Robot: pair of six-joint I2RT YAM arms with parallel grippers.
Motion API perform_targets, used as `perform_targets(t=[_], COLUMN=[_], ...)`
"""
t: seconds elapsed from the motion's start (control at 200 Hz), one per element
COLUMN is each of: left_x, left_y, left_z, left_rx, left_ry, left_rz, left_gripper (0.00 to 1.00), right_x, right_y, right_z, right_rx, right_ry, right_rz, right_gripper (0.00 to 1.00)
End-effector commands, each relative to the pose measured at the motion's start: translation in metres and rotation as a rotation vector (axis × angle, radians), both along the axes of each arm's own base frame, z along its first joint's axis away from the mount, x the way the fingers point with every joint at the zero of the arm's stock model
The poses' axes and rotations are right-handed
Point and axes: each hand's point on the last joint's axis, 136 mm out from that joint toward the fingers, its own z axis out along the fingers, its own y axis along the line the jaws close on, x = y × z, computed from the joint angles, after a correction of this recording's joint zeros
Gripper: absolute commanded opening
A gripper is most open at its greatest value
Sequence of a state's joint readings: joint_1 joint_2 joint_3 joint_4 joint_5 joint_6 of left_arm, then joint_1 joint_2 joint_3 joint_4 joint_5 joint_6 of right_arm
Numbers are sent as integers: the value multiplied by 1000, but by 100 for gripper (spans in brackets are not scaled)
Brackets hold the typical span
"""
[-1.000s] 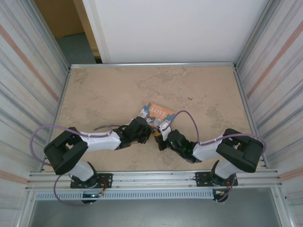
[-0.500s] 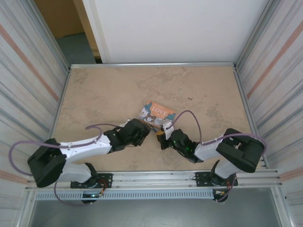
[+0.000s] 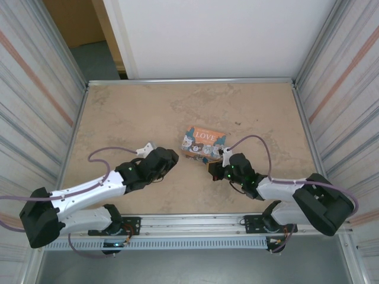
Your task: Unlock a padlock with a key
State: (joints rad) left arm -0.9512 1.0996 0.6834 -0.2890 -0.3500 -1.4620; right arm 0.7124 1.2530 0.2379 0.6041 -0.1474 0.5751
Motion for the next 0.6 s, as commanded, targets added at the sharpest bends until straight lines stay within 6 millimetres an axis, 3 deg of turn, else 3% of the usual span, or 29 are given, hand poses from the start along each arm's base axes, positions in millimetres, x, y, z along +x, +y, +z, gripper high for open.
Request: perform_targets(t=[0.0, 0.205, 0.596], left_x=[5, 7, 7], left_y=[10, 11, 25], left_z=[13, 18, 26], left_rx=[77, 84, 122], left_ry=[-54, -76, -115], left_rz=[11, 10, 27], left_gripper=[55, 55, 55], right_x=[-19, -26, -27], right_y=[-9, -19, -23], right_z=[-22, -39, -58], right_rx=[23, 51, 23], right_ry=[209, 339, 413], right_rz=[7, -26, -61], right_gripper=[0, 0, 0])
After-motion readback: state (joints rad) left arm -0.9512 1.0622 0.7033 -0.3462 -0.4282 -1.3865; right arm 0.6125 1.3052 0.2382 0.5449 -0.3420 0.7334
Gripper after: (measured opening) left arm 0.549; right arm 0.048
